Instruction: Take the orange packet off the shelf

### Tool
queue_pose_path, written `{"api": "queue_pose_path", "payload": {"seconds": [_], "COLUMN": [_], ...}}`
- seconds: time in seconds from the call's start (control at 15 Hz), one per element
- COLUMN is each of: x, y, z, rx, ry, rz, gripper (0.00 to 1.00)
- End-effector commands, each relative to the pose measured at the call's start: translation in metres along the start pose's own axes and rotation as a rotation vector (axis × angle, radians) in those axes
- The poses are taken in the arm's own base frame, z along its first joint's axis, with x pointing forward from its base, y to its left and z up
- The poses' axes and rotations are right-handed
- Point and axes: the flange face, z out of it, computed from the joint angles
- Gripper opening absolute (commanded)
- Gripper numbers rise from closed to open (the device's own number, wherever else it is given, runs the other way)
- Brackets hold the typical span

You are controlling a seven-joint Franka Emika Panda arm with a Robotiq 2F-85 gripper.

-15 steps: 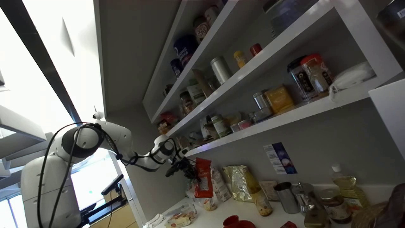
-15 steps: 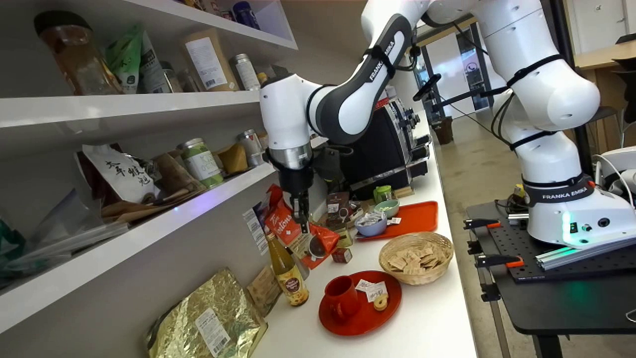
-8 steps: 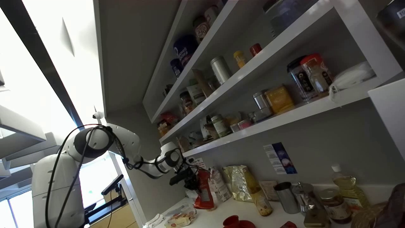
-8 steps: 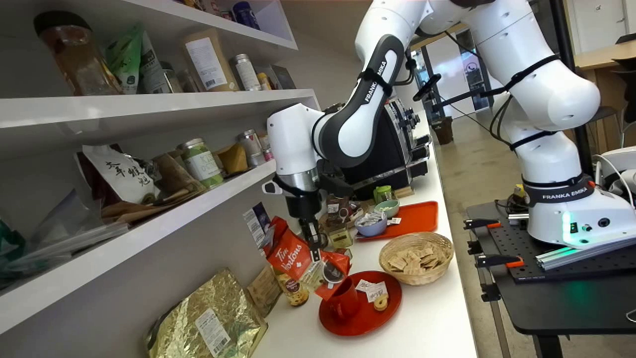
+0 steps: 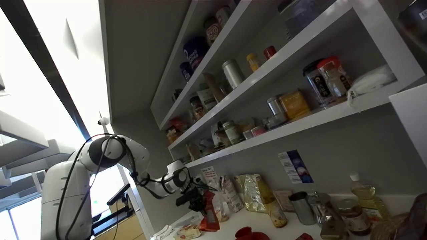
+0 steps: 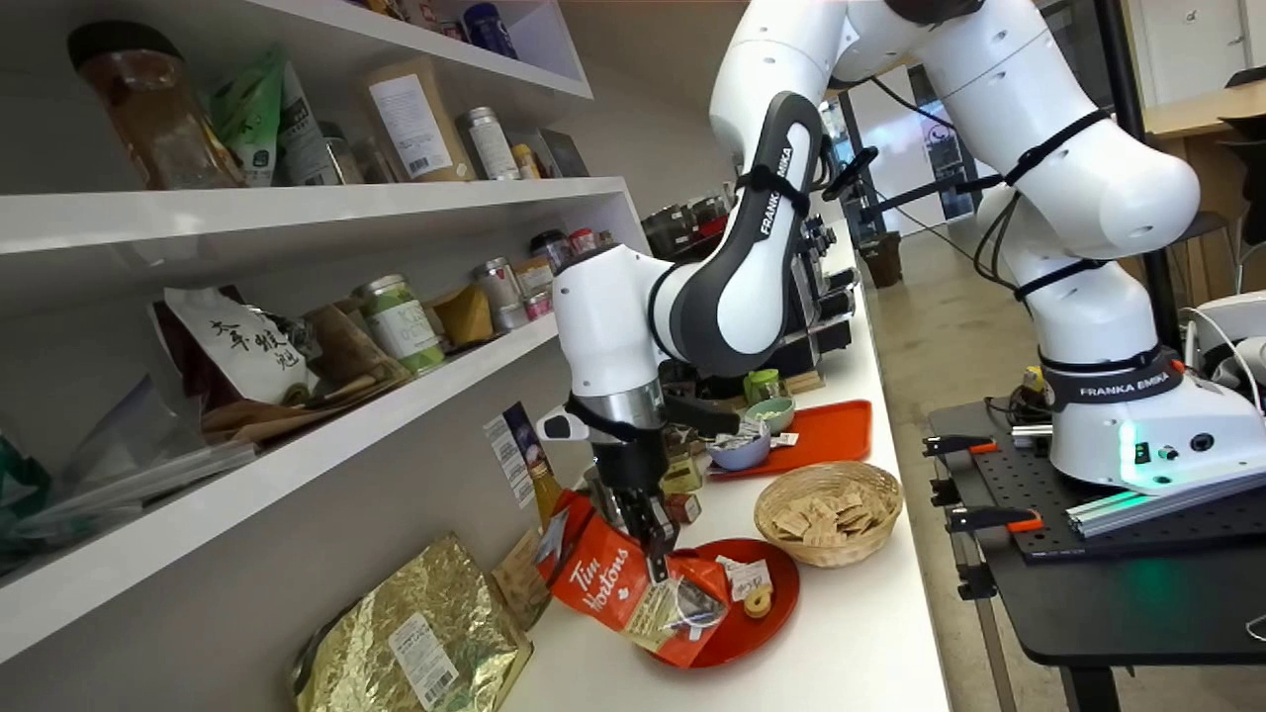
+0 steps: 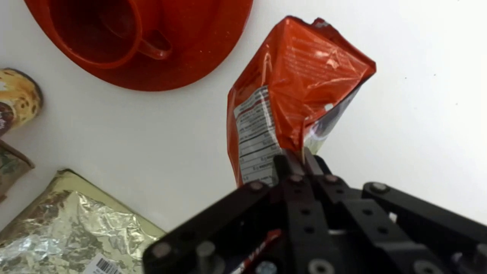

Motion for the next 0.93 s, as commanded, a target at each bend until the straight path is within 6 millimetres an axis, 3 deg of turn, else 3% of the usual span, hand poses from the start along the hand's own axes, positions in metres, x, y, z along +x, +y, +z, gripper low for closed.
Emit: {"api": "queue_pose_path", "payload": {"seconds": [0.0, 0.33, 0.47, 0.87], "x": [0.013, 0.027, 0.037, 0.049], "y": [-0.010, -0.021, -0.017, -0.014], "z": [0.030, 0.067, 0.078, 0.099], "rx": [-0.001, -0.017, -0.024, -0.040], "ry": [0.061, 0.163, 0.198, 0.297], "rz": [-0.037, -0.065, -0.063, -0.050], "gripper": [0.01, 0.01, 0.01, 0.01]}}
